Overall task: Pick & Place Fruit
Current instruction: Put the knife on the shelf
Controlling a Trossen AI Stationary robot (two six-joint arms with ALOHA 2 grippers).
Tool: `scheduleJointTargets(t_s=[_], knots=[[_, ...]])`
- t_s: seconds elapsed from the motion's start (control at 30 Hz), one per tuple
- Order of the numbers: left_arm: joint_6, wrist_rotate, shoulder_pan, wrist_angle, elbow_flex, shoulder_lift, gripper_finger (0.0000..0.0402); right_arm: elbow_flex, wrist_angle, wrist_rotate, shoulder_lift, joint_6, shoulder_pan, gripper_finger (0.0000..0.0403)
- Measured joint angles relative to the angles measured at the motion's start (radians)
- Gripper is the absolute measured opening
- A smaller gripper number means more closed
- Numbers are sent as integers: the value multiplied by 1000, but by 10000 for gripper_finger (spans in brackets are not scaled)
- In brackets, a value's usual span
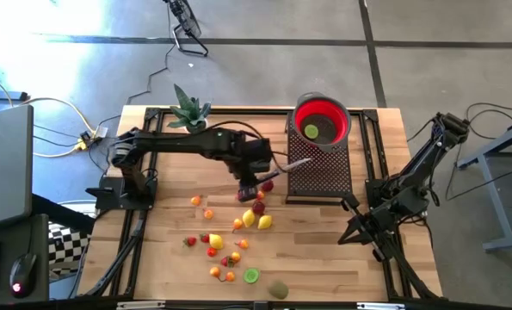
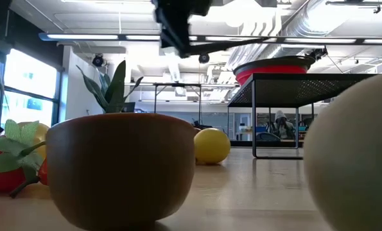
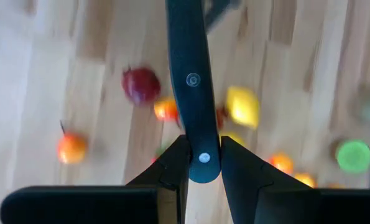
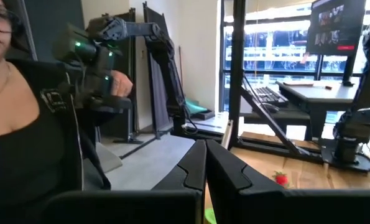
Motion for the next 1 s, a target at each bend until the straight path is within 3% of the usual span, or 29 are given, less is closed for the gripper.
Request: scheduleJointTargets(t_s=[0.33,0.53,1.0], knots=[[27,23,26,-165,166,137,68,0,-33,-11,0,39,0,3],[42,62,25,-97,184,163,68,0,-41,-26,0,28,0,3],[45,54,26,-107,238,176,68,0,-46,-25,0,22,0,2]])
